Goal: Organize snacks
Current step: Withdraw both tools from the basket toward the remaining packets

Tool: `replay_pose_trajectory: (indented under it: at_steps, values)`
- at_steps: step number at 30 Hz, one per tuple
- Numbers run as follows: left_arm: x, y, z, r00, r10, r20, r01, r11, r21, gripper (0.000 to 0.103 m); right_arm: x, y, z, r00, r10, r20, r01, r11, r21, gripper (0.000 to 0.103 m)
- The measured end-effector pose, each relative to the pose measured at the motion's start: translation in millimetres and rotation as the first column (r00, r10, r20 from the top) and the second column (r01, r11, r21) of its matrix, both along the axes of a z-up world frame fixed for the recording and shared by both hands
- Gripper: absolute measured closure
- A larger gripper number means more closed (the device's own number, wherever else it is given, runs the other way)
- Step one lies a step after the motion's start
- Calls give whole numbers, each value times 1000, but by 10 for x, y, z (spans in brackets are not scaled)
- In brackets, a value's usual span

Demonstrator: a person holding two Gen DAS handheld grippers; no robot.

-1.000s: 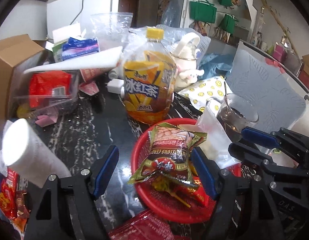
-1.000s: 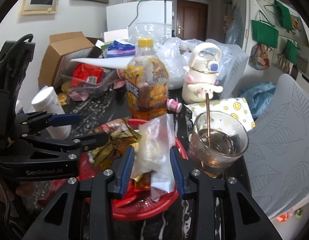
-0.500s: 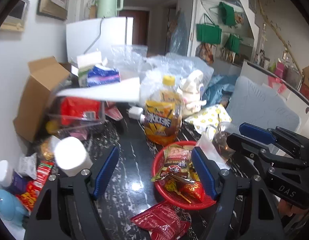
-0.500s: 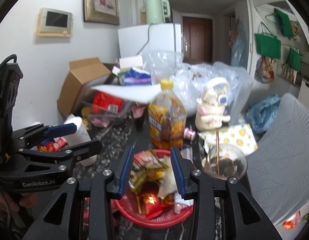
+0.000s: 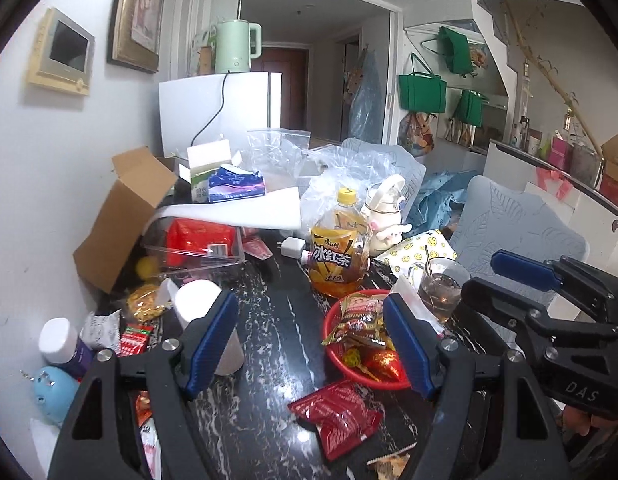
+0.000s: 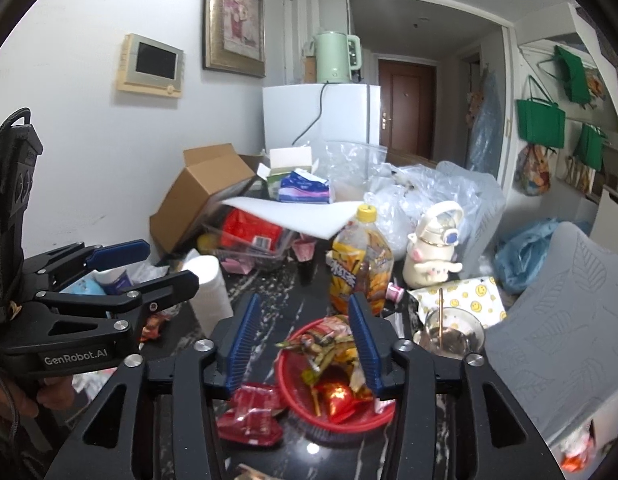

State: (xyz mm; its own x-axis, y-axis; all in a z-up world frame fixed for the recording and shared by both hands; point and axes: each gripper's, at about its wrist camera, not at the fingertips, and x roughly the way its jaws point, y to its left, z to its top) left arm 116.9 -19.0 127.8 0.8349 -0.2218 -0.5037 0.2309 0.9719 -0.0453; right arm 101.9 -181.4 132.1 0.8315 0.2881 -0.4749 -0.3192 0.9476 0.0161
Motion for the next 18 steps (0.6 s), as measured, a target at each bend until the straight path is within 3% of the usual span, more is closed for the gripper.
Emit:
replay_pose_trajectory:
  at_steps: [6, 18]
  values:
    - [-296, 47, -43, 1000, -24, -2, 24, 1000, -11, 29, -305, 54, -8, 1000, -6, 1, 6, 1000, 6, 43]
    - [-835, 55, -372, 997, -73, -36, 73, 997, -13, 29, -745, 77, -367, 997, -14, -82, 16, 1000, 20, 43]
